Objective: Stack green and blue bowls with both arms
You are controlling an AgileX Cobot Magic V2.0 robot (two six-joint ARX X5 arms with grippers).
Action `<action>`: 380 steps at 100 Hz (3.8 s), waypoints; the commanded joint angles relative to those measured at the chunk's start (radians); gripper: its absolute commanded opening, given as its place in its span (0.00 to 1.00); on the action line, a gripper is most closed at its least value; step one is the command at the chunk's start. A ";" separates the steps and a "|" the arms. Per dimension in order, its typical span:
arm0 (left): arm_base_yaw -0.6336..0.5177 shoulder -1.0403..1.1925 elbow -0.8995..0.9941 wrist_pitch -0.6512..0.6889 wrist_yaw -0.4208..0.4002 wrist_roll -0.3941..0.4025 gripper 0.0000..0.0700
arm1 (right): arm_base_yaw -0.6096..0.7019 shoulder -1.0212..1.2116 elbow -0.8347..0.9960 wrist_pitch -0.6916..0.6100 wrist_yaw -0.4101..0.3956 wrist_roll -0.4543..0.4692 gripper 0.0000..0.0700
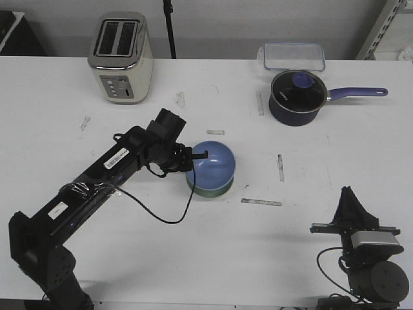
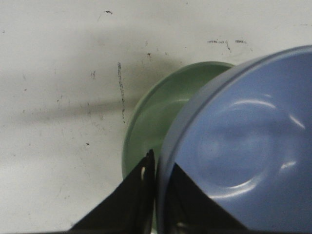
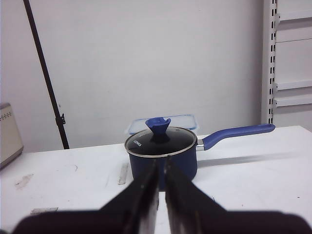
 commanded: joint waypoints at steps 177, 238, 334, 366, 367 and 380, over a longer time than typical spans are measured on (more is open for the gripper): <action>0.105 -0.341 -0.098 0.191 -0.279 0.225 0.03 | 0.002 -0.002 0.006 0.016 -0.001 0.006 0.02; 0.385 -0.860 -0.905 0.938 -0.136 0.317 0.00 | 0.002 -0.002 0.006 0.016 -0.001 0.006 0.02; 0.437 -1.435 -1.160 0.924 -0.140 0.581 0.00 | 0.002 -0.002 0.006 0.016 0.000 0.006 0.02; 0.437 -1.443 -1.161 0.923 -0.138 0.581 0.00 | 0.002 -0.002 0.006 0.016 0.000 0.006 0.02; 0.437 -1.443 -1.161 0.923 -0.138 0.581 0.00 | 0.002 -0.002 0.006 0.016 0.000 0.006 0.02; 0.457 -1.441 -1.180 0.925 -0.137 0.581 0.00 | 0.002 -0.002 0.006 0.016 0.000 0.006 0.02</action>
